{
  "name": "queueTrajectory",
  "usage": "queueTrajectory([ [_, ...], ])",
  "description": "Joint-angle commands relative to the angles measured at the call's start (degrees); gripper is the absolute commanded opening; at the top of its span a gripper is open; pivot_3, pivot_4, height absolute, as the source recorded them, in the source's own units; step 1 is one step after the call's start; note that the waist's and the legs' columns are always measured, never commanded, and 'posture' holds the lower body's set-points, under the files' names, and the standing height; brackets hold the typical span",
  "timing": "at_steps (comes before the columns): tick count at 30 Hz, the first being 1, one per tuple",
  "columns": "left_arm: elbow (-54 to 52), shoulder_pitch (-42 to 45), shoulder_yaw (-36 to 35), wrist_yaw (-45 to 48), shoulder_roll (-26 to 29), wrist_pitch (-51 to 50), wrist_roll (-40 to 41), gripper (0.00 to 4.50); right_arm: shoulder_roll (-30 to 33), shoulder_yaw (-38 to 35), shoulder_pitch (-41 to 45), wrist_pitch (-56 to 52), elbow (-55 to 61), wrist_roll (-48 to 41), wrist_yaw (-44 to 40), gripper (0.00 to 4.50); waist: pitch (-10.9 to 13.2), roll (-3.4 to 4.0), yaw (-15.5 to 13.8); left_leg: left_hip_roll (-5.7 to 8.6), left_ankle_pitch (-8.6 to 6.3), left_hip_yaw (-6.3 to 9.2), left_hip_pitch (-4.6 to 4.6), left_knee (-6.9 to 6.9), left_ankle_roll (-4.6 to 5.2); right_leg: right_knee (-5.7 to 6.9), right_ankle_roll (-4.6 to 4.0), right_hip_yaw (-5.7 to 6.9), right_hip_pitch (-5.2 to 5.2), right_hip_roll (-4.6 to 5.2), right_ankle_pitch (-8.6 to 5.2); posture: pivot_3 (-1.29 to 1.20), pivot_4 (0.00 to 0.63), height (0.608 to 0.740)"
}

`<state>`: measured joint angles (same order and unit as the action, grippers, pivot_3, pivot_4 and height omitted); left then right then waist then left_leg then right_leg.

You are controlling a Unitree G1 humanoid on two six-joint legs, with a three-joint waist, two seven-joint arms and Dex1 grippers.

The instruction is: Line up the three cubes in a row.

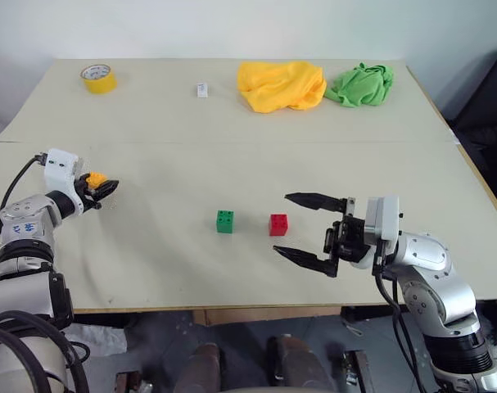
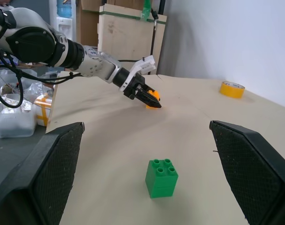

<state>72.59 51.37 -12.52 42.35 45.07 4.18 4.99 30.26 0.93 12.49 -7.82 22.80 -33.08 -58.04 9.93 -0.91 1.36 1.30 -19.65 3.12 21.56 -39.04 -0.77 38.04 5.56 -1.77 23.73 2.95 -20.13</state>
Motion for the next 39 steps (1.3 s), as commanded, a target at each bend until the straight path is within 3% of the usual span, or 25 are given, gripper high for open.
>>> queueTrajectory([
  [1, -1.8, 0.15, -2.45, 6.42, 0.67, 2.38, 2.99, 1.52, 0.69, -1.31, 0.0, 0.32, 2.47, -0.34, 0.53, 4.5, 0.0, 0.0, -0.01, 0.0, 0.0, 0.0, 0.0, 0.0, 0.0, 0.0, 0.0, 0.0, 0.0, 0.0, 0.0, 0.0, 0.15, 0.74],
  [5, -6.1, 2.04, -5.71, 18.74, -0.69, 2.57, 8.72, 1.54, 1.64, -1.79, -0.22, 0.38, 2.63, -0.31, 0.65, 4.5, 0.0, -0.01, -0.36, 0.0, 0.0, 0.0, 0.01, -0.03, 0.0, 0.01, 0.0, 0.03, 0.0, 0.02, 0.0, 0.0, 0.15, 0.74],
  [12, -22.53, -2.97, 9.0, 48.06, -3.33, 12.43, 5.6, 1.54, 5.26, -5.3, -3.6, -0.1, 3.74, -1.59, -0.33, 4.5, 0.0, 0.01, -1.21, 0.02, 0.0, 0.0, 0.0, -0.03, 0.0, -0.04, 0.0, 0.0, -0.04, 0.04, 0.0, 0.0, 0.15, 0.74],
  [24, -8.33, 2.1, 15.24, 46.8, -5.7, 23.81, -1.01, 1.54, 6.83, -7.97, -7.25, -0.47, 4.71, -1.5, 0.13, 4.5, 0.02, -0.02, -1.24, -0.03, 0.04, -0.09, -0.04, -0.08, 0.04, 0.01, 0.0, -0.07, -0.04, -0.07, 0.0, 0.0, 0.15, 0.74],
  [39, -3.39, 4.63, 16.73, 47.78, -8.78, 26.82, -3.69, 1.54, 7.15, -8.47, -8.27, -0.06, 4.4, -1.03, -0.41, 4.5, 0.02, -0.02, -1.22, -0.02, 0.05, -0.1, -0.04, -0.11, 0.06, 0.04, 0.01, -0.07, -0.04, -0.07, 0.0, 0.0, 0.15, 0.74],
])
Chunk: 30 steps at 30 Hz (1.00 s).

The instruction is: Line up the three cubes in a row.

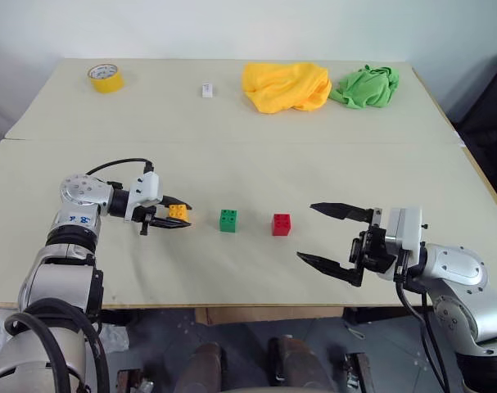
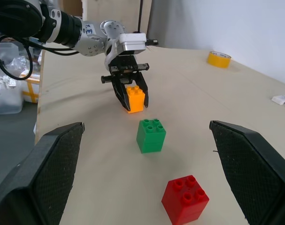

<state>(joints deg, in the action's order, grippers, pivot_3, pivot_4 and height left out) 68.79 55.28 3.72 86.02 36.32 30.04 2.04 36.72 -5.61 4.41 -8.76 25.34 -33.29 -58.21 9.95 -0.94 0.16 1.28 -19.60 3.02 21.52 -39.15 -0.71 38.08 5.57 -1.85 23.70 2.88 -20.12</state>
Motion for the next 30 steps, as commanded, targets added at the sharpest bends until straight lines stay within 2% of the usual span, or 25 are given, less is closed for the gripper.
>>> queueTrajectory([
  [1, 0.69, 0.82, 0.63, 3.75, -0.16, 0.81, -1.1, 1.54, 0.79, -1.95, -0.25, 0.84, 1.94, -0.86, -0.21, 4.5, 0.0, 0.0, -0.05, 0.0, 0.0, 0.0, 0.0, 0.0, 0.0, 0.0, 0.0, 0.0, 0.0, 0.0, 0.0, 0.0, 0.15, 0.74],
  [2, 0.96, 0.98, 0.84, 3.3, -0.18, 0.5, -1.53, 1.54, 0.88, -1.97, -0.35, 0.79, 2.07, -0.93, -0.16, 4.5, 0.0, 0.0, -0.06, 0.0, 0.0, 0.0, 0.0, 0.0, 0.0, 0.0, 0.0, 0.0, 0.0, 0.0, 0.0, 0.0, 0.15, 0.74],
  [4, 1.41, 1.34, 1.07, 1.8, -0.08, 0.48, -2.22, 2.28, 1.04, -2.02, -0.68, 0.65, 2.49, -1.06, -0.05, 4.5, 0.0, 0.0, -0.07, 0.0, 0.0, 0.0, 0.0, -0.01, 0.0, 0.0, 0.0, 0.0, -0.01, 0.0, 0.0, 0.0, 0.15, 0.74],
  [7, 1.8, 1.62, 0.18, -0.15, -0.09, 0.55, -2.1, 3.06, 1.13, -1.99, -1.09, 0.54, 2.99, -1.2, 0.17, 4.5, 0.0, 0.0, -0.06, 0.0, 0.0, 0.0, 0.0, -0.01, 0.0, 0.01, 0.0, 0.0, 0.0, -0.01, 0.0, 0.0, 0.15, 0.74],
  [12, -0.67, -0.21, -2.93, 3.61, 2.59, -0.18, 0.94, 4.46, 1.29, -2.49, -1.49, 0.69, 2.79, -1.71, -0.52, 4.5, 0.0, 0.0, 0.07, 0.0, 0.0, 0.0, 0.0, -0.01, 0.0, 0.01, 0.0, -0.01, 0.0, 0.0, 0.0, 0.0, 0.15, 0.74],
  [18, -13.52, -8.68, -6.78, 6.48, 9.43, -7.77, 9.64, 4.46, 3.42, -4.16, -0.88, 1.39, -1.22, -3.57, -6.17, 4.5, 0.0, 0.0, 0.31, -0.07, 0.0, 0.0, -0.01, 0.02, 0.0, 0.24, 0.0, -0.04, 0.01, -0.01, 0.0, 0.0, 0.15, 0.74],
  [20, -23.53, -16.53, -11.94, 4.19, 14.41, -17.62, 15.32, 4.46, 4.14, -4.7, 1.94, 1.27, -4.86, -4.98, -9.08, 4.5, 0.0, 0.0, 0.53, -0.06, 0.0, 0.0, -0.02, 0.02, 0.0, 0.23, 0.0, -0.05, 0.0, 0.01, 0.0, 0.0, 0.15, 0.74],
  [23, -34.13, -25.28, -14.4, 3.75, 18.92, -19.84, 18.09, 4.46, 4.84, -4.51, 5.27, 2.47, -8.49, -4.75, -13.05, 4.5, 0.03, 0.05, 1.27, -0.09, -0.01, -0.01, -0.03, 0.05, 0.01, 0.23, 0.0, -0.11, -0.01, 0.04, 0.0, 0.0, 0.15, 0.74],
  [27, -42.67, -28.84, -17.46, -1.62, 19.78, -22.51, 20.35, 4.46, 5.92, -3.48, 8.69, 4.37, -13.61, -2.89, -17.72, 4.5, 0.08, 0.13, -0.25, -0.03, 0.01, 0.05, -0.1, 0.03, 0.04, -0.07, 0.0, -0.02, -0.16, 0.13, 0.0, 0.0, 0.15, 0.74],
  [30, -47.16, -31.58, -19.36, -5.25, 18.86, -25.42, 21.37, 4.46, 5.53, -3.12, 10.65, 4.49, -16.02, -2.34, -18.4, 4.5, 0.08, 0.14, -0.27, 0.01, 0.0, 0.05, -0.17, 0.02, 0.09, -0.08, 0.0, -0.02, -0.25, 0.19, 0.0, 0.0, 0.15, 0.74],
])
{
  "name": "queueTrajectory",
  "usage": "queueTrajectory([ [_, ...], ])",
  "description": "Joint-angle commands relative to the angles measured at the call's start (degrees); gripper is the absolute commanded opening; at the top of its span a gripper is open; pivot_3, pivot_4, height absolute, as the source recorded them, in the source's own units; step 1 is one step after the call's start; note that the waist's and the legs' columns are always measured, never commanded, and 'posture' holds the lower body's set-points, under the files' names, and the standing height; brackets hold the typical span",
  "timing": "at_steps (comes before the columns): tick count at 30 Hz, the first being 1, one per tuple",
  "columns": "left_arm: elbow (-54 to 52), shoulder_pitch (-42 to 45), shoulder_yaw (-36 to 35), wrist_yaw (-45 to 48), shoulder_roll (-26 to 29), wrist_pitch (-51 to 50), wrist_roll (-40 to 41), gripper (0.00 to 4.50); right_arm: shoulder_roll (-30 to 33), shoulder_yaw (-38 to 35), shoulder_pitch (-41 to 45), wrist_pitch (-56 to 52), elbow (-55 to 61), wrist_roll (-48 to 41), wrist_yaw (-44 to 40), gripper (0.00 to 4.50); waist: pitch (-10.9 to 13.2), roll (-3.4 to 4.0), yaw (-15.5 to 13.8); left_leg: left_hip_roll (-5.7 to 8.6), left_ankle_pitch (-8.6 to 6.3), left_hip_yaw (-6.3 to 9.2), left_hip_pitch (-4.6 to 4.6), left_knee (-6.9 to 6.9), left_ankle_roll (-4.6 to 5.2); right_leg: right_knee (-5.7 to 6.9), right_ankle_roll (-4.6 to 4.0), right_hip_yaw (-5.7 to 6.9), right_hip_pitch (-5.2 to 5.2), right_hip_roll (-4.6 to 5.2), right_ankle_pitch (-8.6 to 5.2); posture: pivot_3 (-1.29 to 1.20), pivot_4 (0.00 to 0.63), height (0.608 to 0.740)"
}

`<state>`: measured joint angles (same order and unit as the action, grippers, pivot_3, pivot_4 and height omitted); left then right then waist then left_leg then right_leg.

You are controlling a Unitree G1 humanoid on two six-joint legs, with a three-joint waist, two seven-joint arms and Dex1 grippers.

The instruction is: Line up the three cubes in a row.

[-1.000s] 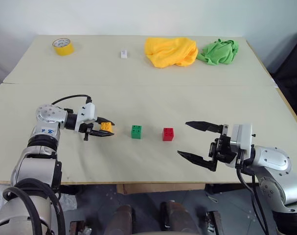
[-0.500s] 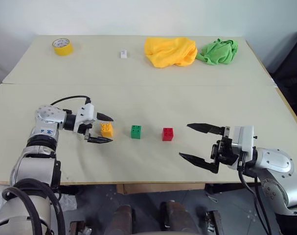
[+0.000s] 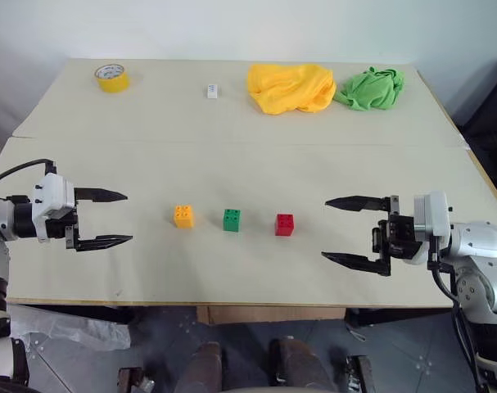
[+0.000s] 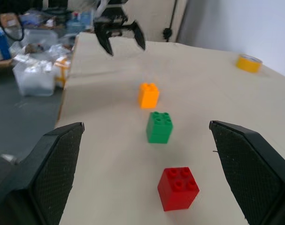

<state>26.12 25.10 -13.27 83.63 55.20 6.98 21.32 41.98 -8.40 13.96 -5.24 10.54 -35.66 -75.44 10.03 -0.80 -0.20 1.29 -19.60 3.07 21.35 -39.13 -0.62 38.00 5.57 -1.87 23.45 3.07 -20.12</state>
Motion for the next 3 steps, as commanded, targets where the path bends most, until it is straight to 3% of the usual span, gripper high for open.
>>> queueTrajectory([
  [1, -4.98, -2.36, -2.88, -3.5, -0.41, -2.49, 2.34, 4.46, 0.09, -0.05, 1.57, 1.41, -1.95, 0.47, -1.48, 4.5, 0.0, 0.01, 0.21, 0.0, -0.01, 0.0, 0.0, 0.01, 0.01, 0.0, 0.0, -0.01, 0.01, 0.0, 0.0, 0.0, 0.15, 0.74],
  [3, -5.0, -3.74, -3.59, -4.02, -0.97, -3.18, 3.06, 4.46, -0.25, 0.38, 2.1, 1.86, -2.83, 0.96, -1.75, 4.5, 0.01, 0.02, 0.32, 0.0, -0.01, -0.02, 0.0, 0.04, 0.02, 0.0, 0.0, -0.01, 0.04, -0.02, 0.0, 0.0, 0.15, 0.74],
])
